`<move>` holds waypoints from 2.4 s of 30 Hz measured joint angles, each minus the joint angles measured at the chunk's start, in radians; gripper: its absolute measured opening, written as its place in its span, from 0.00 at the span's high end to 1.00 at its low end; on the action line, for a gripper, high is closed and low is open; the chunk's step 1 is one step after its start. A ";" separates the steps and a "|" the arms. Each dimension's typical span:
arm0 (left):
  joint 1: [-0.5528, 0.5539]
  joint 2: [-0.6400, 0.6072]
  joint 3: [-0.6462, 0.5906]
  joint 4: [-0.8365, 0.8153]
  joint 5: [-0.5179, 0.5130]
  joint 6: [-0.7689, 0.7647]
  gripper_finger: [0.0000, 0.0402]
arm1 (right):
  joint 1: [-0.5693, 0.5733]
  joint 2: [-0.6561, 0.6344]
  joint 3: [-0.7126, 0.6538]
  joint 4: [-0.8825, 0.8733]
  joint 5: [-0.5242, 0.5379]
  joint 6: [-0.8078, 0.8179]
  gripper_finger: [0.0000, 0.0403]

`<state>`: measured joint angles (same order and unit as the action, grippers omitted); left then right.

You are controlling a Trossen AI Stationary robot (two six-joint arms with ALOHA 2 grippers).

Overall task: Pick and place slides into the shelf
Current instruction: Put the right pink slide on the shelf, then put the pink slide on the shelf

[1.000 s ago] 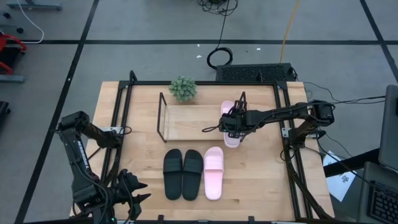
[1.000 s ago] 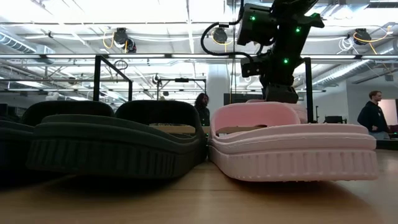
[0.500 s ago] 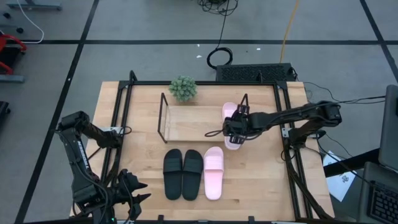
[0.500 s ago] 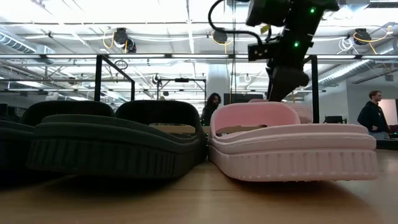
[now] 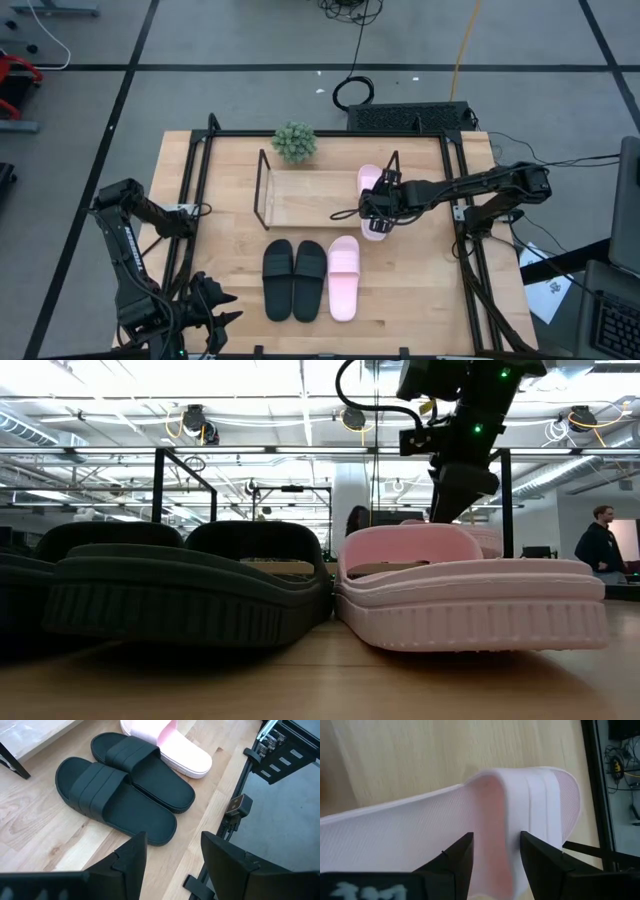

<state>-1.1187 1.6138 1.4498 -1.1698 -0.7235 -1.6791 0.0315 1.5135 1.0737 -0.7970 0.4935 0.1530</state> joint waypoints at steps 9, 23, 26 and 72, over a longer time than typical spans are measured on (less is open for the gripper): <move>0.000 0.000 0.000 -0.005 0.000 0.002 0.53 | 0.000 0.000 0.001 0.016 -0.025 0.018 0.63; 0.007 0.000 0.000 -0.007 0.000 0.001 0.53 | -0.005 -0.002 0.003 0.022 -0.049 0.027 0.63; 0.008 0.000 0.000 -0.008 0.000 0.000 0.53 | -0.005 -0.002 0.003 0.022 -0.049 0.036 0.63; 0.086 0.000 0.000 0.018 0.020 0.089 0.53 | 0.523 -0.197 0.002 0.476 -0.231 0.305 0.72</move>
<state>-1.0326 1.6138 1.4498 -1.1521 -0.7032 -1.5899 0.5541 1.3161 1.0756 -0.3213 0.2621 0.4578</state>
